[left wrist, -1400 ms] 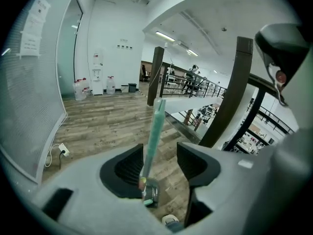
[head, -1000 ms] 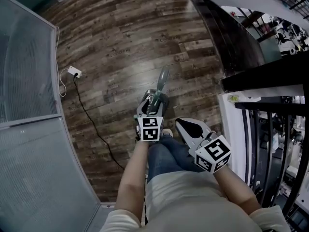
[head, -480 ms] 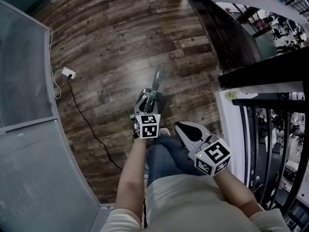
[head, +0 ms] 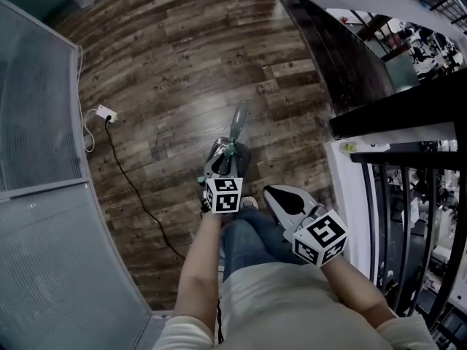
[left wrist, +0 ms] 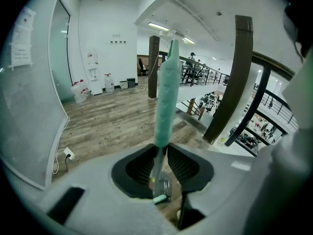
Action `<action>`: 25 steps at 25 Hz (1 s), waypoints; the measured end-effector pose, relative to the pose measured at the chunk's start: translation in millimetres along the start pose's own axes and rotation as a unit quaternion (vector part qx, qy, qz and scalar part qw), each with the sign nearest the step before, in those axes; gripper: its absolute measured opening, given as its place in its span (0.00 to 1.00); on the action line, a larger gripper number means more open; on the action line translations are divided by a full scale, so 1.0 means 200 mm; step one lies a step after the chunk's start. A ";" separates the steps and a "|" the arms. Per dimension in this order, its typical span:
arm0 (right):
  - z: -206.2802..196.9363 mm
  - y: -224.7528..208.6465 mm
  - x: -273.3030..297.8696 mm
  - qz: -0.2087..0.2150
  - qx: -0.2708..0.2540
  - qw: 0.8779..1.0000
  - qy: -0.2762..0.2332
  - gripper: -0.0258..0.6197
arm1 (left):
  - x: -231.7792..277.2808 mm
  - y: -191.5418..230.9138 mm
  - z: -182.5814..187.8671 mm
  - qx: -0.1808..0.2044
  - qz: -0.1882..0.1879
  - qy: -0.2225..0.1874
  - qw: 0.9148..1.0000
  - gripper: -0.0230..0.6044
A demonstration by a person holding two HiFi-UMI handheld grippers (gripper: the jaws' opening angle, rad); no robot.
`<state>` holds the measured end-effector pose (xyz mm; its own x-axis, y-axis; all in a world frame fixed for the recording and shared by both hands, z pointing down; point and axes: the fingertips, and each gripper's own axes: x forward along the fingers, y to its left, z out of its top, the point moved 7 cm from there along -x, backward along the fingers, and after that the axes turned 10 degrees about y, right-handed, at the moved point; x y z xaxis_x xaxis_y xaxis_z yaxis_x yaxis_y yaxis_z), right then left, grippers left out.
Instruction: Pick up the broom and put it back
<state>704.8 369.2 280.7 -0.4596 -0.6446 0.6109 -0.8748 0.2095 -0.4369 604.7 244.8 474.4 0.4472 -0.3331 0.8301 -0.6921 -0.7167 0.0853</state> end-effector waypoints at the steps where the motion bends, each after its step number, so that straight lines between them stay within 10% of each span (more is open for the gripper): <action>1: 0.00 0.00 0.00 0.001 -0.002 1.000 -0.001 0.05 | -0.01 0.00 -0.01 -0.001 0.000 0.000 1.000 0.18; 25: 0.07 0.13 -0.08 0.018 -0.034 0.999 -0.028 0.05 | -0.40 0.08 -0.15 -0.051 0.036 -0.021 0.998 0.17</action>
<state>690.8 374.0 249.9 -0.4825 -0.6761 0.5568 -0.8675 0.2809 -0.4106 540.9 278.7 425.2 0.4153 -0.4085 0.8128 -0.7769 -0.6242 0.0833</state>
